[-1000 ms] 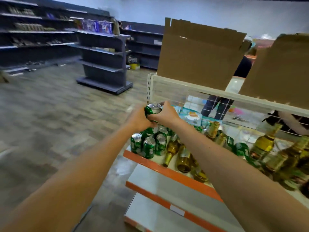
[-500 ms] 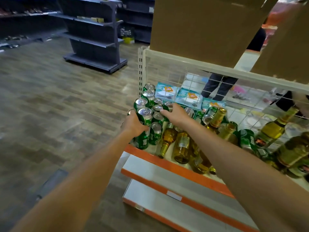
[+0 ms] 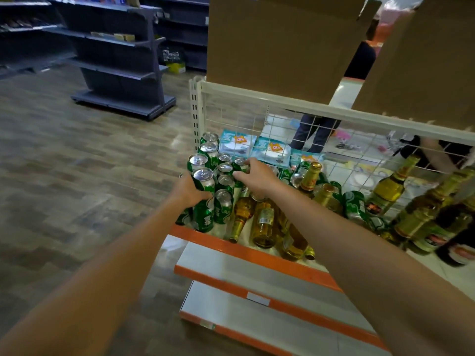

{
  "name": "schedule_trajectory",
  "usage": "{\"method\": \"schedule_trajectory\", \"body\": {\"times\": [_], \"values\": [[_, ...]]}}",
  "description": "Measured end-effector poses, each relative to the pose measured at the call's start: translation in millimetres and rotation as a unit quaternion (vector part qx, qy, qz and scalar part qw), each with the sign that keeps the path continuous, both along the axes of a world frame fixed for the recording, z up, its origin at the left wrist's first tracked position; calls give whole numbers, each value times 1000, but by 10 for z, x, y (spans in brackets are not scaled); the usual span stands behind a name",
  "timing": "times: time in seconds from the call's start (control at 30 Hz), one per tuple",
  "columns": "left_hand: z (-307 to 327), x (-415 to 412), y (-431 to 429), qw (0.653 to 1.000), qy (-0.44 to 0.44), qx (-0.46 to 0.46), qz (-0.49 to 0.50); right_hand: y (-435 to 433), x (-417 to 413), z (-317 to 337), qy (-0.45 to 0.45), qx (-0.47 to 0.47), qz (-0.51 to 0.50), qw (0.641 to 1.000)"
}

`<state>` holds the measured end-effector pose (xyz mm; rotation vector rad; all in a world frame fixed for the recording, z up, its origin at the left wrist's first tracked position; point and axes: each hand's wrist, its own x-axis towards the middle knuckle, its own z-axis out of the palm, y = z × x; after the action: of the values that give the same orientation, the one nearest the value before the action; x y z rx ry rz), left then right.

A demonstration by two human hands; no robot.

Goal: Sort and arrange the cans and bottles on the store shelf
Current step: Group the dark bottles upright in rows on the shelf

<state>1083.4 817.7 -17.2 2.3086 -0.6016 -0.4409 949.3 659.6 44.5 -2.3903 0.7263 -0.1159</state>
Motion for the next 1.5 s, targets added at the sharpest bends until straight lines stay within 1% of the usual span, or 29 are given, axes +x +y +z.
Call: {"method": "schedule_trajectory", "body": {"times": [0.13,0.2,0.27,0.37,0.5,0.57,0.67,0.77,0.87,0.97,1.07,1.17,1.3,1.4,1.5], "values": [[513,-209,-33,999,-41,-15,31,14,-174,309,-21,-24,4,999],[850,-362,-100,995,-89,-16,28,5,-303,517,-34,-44,1,998],[1195,-554,-224,990,-138,-39,12,-31,-464,756,-68,-67,-14,995],[1667,-917,-510,977,-188,-90,-38,-158,-778,1080,-127,-105,-58,985],[2075,-1421,-996,956,-228,-131,-129,-403,-1384,1379,-189,-136,-128,964],[2229,-1741,-1218,943,-241,-154,-169,-567,-1759,1468,-194,-160,-167,953],[2336,-2356,-1535,926,-226,-186,-238,-856,-2358,1494,-166,-176,-217,946],[2239,-3001,-1886,910,-207,-173,-315,-1175,-2942,1389,-111,-153,-265,946],[2062,-3602,-2169,890,-186,-150,-389,-1474,-3464,1169,-65,-144,-279,947],[1706,-4101,-2491,885,-172,-106,-419,-1725,-3913,879,-4,-135,-288,948],[1176,-4410,-2847,891,-170,-35,-420,-2027,-4268,518,45,-114,-280,952],[690,-4589,-3058,894,-170,68,-410,-2341,-4544,109,75,-83,-266,957],[113,-4666,-3160,902,-111,171,-379,-2607,-4688,-450,112,-54,-235,964],[-257,-4673,-3166,919,-69,192,-339,-2702,-4625,-766,142,-29,-194,970],[-472,-4671,-3136,921,-49,219,-320,-2746,-4458,-981,152,-32,-138,978]]}}
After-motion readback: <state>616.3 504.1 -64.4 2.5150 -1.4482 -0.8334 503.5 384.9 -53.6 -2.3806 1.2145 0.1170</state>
